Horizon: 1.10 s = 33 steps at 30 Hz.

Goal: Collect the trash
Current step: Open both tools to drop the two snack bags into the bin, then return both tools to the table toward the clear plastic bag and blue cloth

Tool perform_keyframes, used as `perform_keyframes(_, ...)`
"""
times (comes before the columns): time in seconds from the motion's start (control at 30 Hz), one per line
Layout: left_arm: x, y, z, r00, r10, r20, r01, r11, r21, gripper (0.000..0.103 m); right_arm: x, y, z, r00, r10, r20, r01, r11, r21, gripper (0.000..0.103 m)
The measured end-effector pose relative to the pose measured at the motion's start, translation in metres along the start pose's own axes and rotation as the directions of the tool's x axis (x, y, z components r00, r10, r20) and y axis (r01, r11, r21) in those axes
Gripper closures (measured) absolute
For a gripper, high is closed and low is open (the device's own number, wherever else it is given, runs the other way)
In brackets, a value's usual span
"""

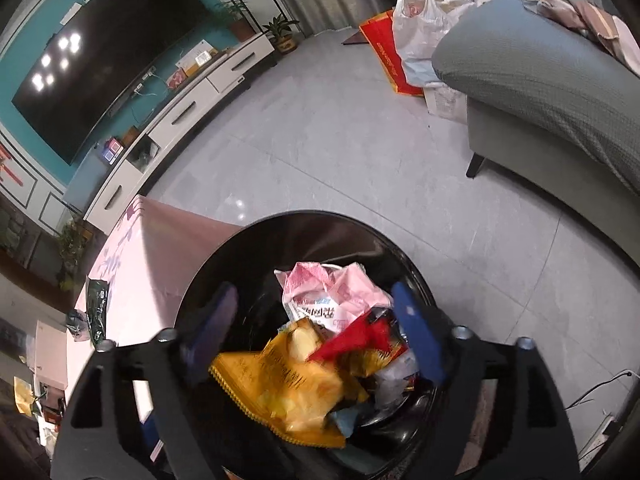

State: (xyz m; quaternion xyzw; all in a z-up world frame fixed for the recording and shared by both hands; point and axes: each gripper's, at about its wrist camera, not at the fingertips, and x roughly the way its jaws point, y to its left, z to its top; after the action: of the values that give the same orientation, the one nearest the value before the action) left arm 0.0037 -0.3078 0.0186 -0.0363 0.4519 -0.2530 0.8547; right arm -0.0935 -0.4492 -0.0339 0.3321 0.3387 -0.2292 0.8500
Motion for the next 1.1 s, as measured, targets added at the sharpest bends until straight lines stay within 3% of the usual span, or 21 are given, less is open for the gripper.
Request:
perform_keyframes(0.13, -0.043, 0.025, 0.0, 0.995, 0.022, 0.093, -0.02, 1.0, -0.022, 0.007, -0.012, 0.005, -0.002, 0.998, -0.012, 0.066, 0.014, 0.999, -0.028, 0.01)
perform_keyframes(0.27, -0.097, 0.074, -0.001, 0.971, 0.113, 0.21, -0.081, 0.985, -0.153, 0.003, -0.023, 0.019, -0.002, 0.991, 0.008, 0.136, 0.005, 0.996, -0.094, 0.004)
perform_keyframes(0.43, -0.146, 0.127, -0.006, 0.939, 0.219, 0.267, -0.151, 0.956, -0.252, 0.003, -0.033, 0.039, -0.01, 0.98, 0.03, 0.196, 0.001, 0.987, -0.158, 0.003)
perform_keyframes(0.53, -0.174, 0.161, -0.012, 0.903, 0.319, 0.287, -0.228, 0.924, -0.307, 0.003, -0.036, 0.055, -0.016, 0.977, 0.058, 0.207, -0.012, 0.976, -0.215, 0.003)
perform_keyframes(0.7, -0.195, 0.2, -0.017, 0.873, 0.397, 0.282, -0.307, 0.898, -0.314, 0.003, -0.042, 0.081, -0.03, 0.969, 0.09, 0.229, -0.018, 0.954, -0.298, 0.003)
perform_keyframes(0.8, -0.195, 0.22, -0.016, 0.875, 0.394, 0.282, -0.304, 0.9, -0.314, 0.003, -0.041, 0.101, -0.041, 0.968, 0.127, 0.218, -0.041, 0.932, -0.36, 0.003)
perform_keyframes(1.0, -0.157, 0.251, -0.023, 0.936, 0.225, 0.27, -0.128, 0.934, -0.334, 0.003, -0.028, 0.135, -0.065, 0.975, 0.141, 0.174, -0.047, 0.889, -0.455, 0.003)
perform_keyframes(1.1, -0.135, 0.264, -0.024, 0.948, 0.223, 0.228, -0.135, 0.927, -0.349, 0.003, -0.017, 0.152, -0.081, 0.979, 0.166, 0.121, -0.086, 0.865, -0.494, 0.003)
